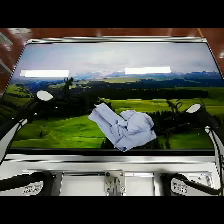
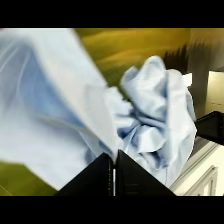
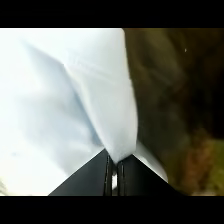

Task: Fold the shirts.

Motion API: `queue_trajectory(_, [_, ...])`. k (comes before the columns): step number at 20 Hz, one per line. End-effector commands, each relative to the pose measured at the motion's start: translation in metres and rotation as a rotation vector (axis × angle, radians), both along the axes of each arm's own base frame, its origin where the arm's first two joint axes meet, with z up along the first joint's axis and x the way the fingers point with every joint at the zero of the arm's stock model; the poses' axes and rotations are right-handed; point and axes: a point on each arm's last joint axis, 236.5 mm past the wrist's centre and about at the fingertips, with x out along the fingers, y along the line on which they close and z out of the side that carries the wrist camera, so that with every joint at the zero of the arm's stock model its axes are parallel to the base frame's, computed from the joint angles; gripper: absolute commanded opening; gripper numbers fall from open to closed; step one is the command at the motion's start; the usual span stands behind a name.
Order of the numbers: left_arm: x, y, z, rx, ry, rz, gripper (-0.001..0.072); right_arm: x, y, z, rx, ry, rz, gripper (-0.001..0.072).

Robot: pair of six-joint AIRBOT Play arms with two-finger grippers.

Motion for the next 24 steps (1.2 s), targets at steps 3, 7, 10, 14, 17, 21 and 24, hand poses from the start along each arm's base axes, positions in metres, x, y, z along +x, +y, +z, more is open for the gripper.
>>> queue_trajectory(3, [0.030, 0.030, 0.186, 0.140, -0.474, -0.018, 0.0038, 0.070, -0.011, 0.209, -0.151, -0.668, 0.147, 0.0062])
queue_trajectory(7, [-0.036, 0.048, 0.429, 0.029, -1.016, 0.079, 0.0038, 0.038, 0.004, 0.427, -0.219, -1.222, 0.084, 0.0061])
queue_trajectory(10, [-0.107, 0.064, 0.516, -0.017, -1.246, 0.112, 0.0039, -0.010, 0.010, 0.518, -0.252, -1.477, 0.022, 0.0062])
queue_trajectory(14, [-0.136, 0.098, 0.497, 0.162, -1.188, 0.166, 0.0039, -0.040, -0.019, 0.519, -0.405, -1.436, -0.064, 0.0062])
queue_trajectory(17, [-0.136, 0.113, 0.447, 0.330, -1.040, 0.114, 0.0039, -0.050, -0.049, 0.446, -0.547, -1.128, 0.005, 0.0062])
queue_trajectory(21, [-0.108, 0.124, 0.358, 0.456, -0.773, 0.073, 0.0039, -0.044, -0.051, 0.341, -0.460, -0.774, 0.022, 0.0062])
queue_trajectory(24, [-0.084, 0.119, 0.273, 0.481, -0.567, 0.033, 0.0039, -0.044, -0.040, 0.234, -0.349, -0.523, 0.051, 0.0062])
